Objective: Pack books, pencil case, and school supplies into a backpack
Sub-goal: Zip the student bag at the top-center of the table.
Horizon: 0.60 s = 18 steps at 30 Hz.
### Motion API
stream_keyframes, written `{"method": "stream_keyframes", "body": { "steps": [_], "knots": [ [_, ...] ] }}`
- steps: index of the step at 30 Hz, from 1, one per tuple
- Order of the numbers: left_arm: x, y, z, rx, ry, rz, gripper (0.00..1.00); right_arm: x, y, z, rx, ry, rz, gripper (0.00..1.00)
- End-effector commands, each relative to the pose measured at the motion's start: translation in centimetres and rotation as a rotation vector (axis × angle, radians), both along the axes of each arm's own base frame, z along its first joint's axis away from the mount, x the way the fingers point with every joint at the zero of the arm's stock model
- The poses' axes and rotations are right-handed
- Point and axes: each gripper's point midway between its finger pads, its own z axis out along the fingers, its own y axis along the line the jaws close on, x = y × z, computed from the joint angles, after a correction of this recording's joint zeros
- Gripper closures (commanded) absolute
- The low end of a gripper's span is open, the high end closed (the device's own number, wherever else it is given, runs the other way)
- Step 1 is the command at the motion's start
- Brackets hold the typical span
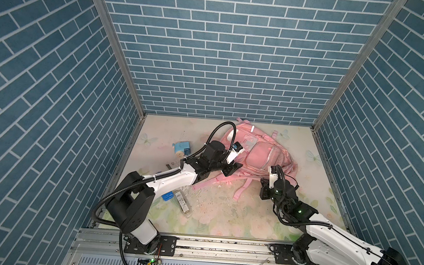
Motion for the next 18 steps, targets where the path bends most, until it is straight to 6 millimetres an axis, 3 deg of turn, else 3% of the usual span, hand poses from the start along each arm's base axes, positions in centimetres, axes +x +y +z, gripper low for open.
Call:
{"method": "stream_keyframes", "body": {
  "steps": [1,6,13,18],
  "knots": [
    [0.3,0.1,2.1,-0.292,0.292,0.292,0.44,0.5,1.1,2.7,0.088,-0.086,0.026,1.0],
    [-1.4,-0.4,1.5,-0.529,0.584,0.456,0.43,0.1,1.3,2.5,0.093,-0.091,0.052,1.0],
    [-4.5,-1.6,-1.5,-0.811,0.98,0.614,0.42,-0.2,1.5,2.0,0.087,-0.086,0.078,1.0],
    [-6.6,-3.6,-2.9,-0.853,1.106,0.639,0.42,-0.4,1.6,2.0,0.067,-0.091,0.104,1.0]
  ]
}}
